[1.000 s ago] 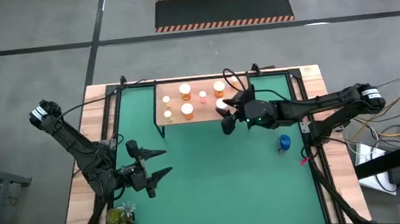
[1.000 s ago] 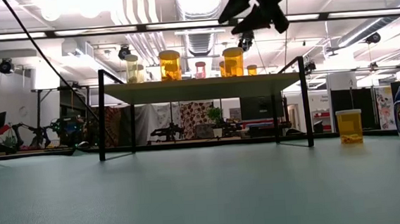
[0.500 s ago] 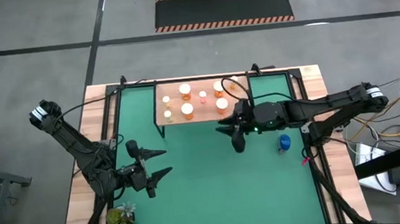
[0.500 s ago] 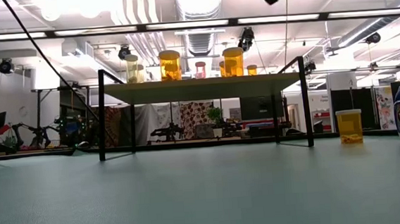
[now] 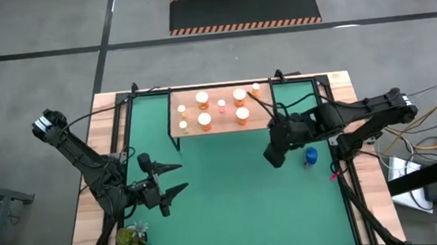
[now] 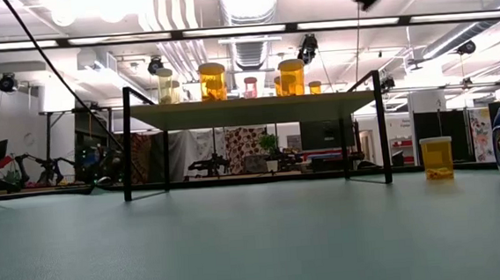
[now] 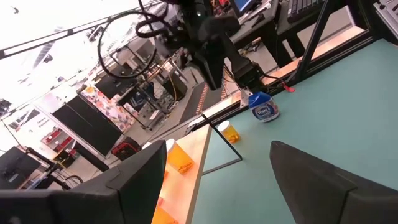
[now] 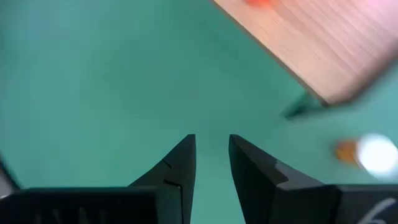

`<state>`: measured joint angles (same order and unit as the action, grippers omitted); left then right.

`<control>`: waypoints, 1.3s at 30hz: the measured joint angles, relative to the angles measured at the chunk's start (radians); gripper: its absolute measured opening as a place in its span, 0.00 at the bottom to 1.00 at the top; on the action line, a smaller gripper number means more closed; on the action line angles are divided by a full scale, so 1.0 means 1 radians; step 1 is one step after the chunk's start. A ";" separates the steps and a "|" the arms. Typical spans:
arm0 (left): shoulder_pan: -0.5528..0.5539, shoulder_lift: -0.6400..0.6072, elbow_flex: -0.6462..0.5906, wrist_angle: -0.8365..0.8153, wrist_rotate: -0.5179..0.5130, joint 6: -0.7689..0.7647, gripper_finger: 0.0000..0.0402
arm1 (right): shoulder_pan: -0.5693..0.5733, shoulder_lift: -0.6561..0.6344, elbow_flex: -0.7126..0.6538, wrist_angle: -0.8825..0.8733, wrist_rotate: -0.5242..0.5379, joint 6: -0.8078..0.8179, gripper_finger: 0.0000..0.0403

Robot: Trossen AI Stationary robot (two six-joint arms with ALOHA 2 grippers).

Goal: Pick and place medicine bottles onto shelf by color
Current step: Move the small orange pill bottle to the middle of the shelf

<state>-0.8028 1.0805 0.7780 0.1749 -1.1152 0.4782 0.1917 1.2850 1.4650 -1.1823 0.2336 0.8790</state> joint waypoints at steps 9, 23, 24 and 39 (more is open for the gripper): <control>0.000 0.000 0.000 0.000 0.000 0.000 0.67 | 0.000 -0.001 -0.011 -0.318 -0.032 0.210 0.16; 0.000 0.000 0.000 0.000 0.000 0.000 0.67 | -0.117 -0.001 0.037 -0.323 0.030 0.043 0.29; 0.000 0.000 0.000 0.000 0.000 0.000 0.67 | -0.141 -0.001 0.046 -0.313 0.030 -0.005 0.32; 0.000 0.000 0.000 0.000 0.000 0.000 0.67 | -0.496 0.006 0.053 0.196 -0.043 -1.187 0.58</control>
<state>-0.8027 1.0805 0.7780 0.1749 -1.1152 0.4779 -0.3042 1.2911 1.5179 -0.9861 0.1901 -0.3077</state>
